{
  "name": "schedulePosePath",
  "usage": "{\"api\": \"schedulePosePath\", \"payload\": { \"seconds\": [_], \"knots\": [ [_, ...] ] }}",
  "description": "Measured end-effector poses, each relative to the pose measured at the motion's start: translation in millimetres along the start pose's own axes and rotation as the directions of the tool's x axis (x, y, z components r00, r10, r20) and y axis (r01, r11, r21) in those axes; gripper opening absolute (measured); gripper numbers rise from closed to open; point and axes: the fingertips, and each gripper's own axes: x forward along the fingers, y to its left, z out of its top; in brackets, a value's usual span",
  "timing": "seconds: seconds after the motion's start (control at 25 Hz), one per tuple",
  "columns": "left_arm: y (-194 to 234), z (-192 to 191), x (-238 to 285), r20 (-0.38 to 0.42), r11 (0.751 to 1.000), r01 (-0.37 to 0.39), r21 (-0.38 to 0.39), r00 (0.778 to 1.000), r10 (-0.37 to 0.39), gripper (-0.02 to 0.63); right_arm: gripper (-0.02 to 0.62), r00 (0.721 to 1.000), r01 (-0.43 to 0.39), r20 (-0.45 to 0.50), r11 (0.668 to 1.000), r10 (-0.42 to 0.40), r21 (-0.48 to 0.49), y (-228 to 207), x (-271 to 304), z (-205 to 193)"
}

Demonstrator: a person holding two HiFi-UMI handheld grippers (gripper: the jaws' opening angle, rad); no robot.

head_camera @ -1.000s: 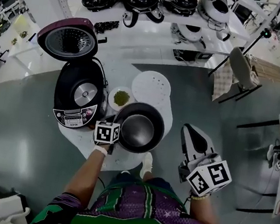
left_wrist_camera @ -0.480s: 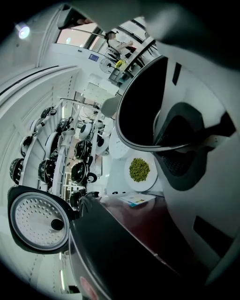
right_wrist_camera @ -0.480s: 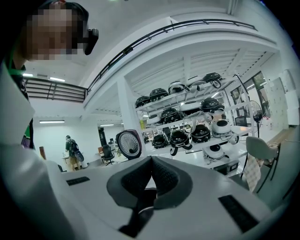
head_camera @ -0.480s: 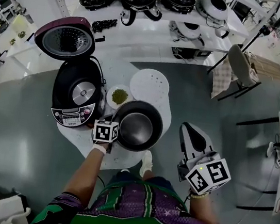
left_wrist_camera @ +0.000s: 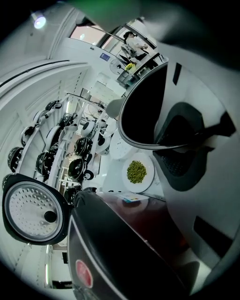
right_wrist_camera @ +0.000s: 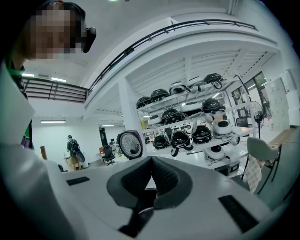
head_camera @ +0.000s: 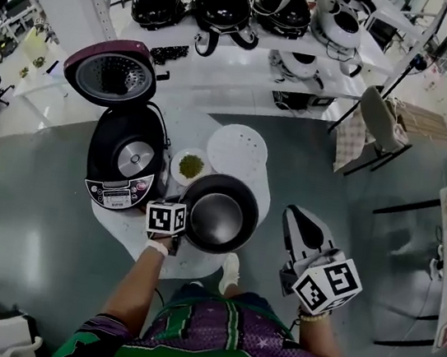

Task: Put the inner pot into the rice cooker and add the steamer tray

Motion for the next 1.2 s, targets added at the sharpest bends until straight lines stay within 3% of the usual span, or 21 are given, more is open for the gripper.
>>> {"api": "schedulePosePath", "payload": {
  "seconds": [0.36,0.68,1.2],
  "knots": [
    [-20.4,32.8,-45.7,0.091,0.998,0.044,-0.052,0.995,-0.039,0.037,0.006,0.998,-0.059,0.02,0.998,0.06,-0.026,20.3,4.6,20.3],
    [-29.2,77.3,-95.0,0.175,0.999,0.031,-0.04,0.984,-0.024,0.04,0.005,0.988,-0.137,0.067,0.99,0.14,-0.039,28.1,27.1,51.4],
    [-25.2,148.6,-147.1,0.309,0.987,0.039,-0.153,0.951,0.01,0.039,0.006,0.953,-0.291,0.086,0.957,0.291,-0.013,12.9,74.1,81.4]
  ]
}}
